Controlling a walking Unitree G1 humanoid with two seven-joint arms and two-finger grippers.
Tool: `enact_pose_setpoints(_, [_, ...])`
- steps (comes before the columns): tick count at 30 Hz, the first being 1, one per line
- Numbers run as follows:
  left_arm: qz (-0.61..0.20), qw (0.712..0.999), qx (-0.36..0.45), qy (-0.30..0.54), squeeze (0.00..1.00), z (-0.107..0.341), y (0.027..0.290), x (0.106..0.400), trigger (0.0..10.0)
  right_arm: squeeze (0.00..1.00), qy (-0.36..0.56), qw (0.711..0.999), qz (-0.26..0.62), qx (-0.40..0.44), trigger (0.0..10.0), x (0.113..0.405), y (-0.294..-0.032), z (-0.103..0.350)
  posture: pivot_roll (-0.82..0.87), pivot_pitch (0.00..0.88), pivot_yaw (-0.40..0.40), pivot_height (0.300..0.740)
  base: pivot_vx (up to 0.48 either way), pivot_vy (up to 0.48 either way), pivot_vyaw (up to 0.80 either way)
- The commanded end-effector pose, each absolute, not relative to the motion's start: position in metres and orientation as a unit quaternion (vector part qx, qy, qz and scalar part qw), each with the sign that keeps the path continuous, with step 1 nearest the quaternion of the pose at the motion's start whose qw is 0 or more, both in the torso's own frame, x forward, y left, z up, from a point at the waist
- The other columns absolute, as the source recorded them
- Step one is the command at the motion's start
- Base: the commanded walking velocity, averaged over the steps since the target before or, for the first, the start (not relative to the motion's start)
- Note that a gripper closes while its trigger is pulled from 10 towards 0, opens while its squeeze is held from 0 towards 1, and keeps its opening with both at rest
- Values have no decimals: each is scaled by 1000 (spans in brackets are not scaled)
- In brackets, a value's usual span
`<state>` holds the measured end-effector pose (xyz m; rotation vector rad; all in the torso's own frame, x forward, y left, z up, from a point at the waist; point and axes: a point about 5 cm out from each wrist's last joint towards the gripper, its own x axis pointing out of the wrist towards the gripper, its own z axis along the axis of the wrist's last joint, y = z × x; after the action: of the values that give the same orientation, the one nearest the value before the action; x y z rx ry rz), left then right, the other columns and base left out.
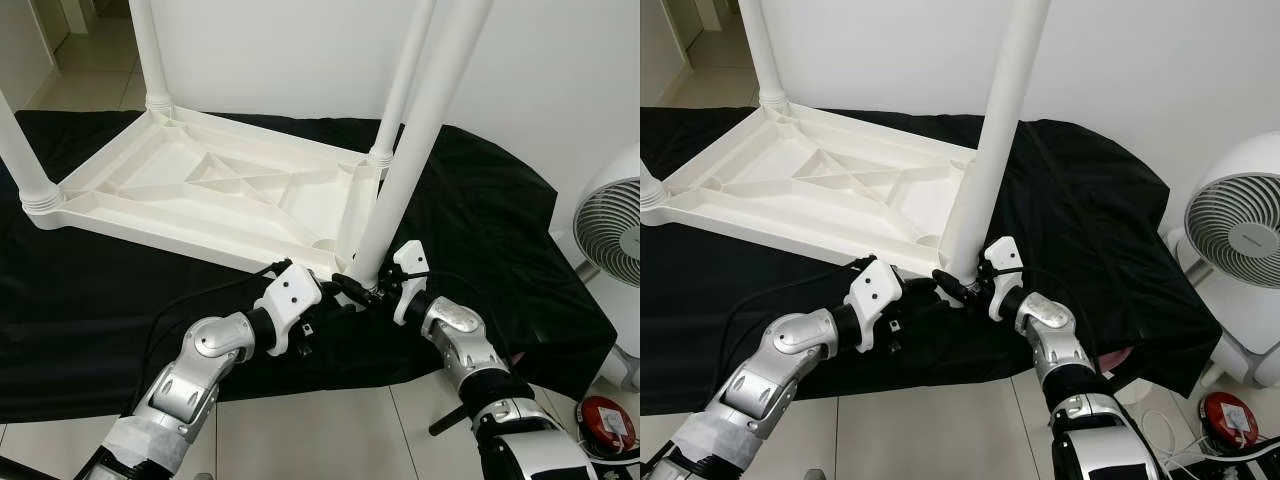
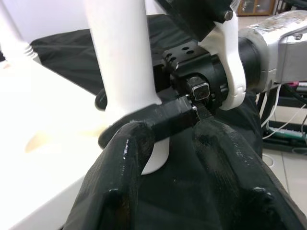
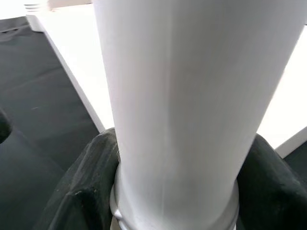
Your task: Building children table
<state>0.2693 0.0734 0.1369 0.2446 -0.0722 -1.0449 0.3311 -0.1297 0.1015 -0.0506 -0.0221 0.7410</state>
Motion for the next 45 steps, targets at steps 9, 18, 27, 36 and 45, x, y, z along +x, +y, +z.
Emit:
enact_pose_setpoints(9, [-473, 875, 104, -23, 0, 136, 81, 275, 10000, 0, -35, 989, 141, 20, 10000, 326, -123, 112, -38, 0, -87, 740, 0, 0, 0])
enact_pose_setpoints(18, [-471, 876, 102, -26, 0, 138, 81, 277, 10000, 0, -28, 998, 19, 44, 10000, 322, -117, 112, -41, 0, -87, 740, 0, 0, 0])
enact_pose_setpoints(27, [-476, 874, 90, -33, 0, 142, 77, 280, 10000, 1000, -38, 994, 79, 60, 10000, 311, -102, 121, -58, 0, -80, 740, 0, 0, 0])
enact_pose_setpoints(36, [-481, 870, 97, -34, 0, 142, 73, 278, 10000, 1000, -75, 991, 107, 14, 10000, 316, -136, 135, -62, 0, -86, 740, 0, 0, 0])
enact_pose_setpoints(45, [-491, 863, 113, -38, 0, 145, 72, 275, 10000, 0, -67, 966, 247, -31, 10000, 319, -150, 142, -74, 0, -81, 740, 0, 0, 0])
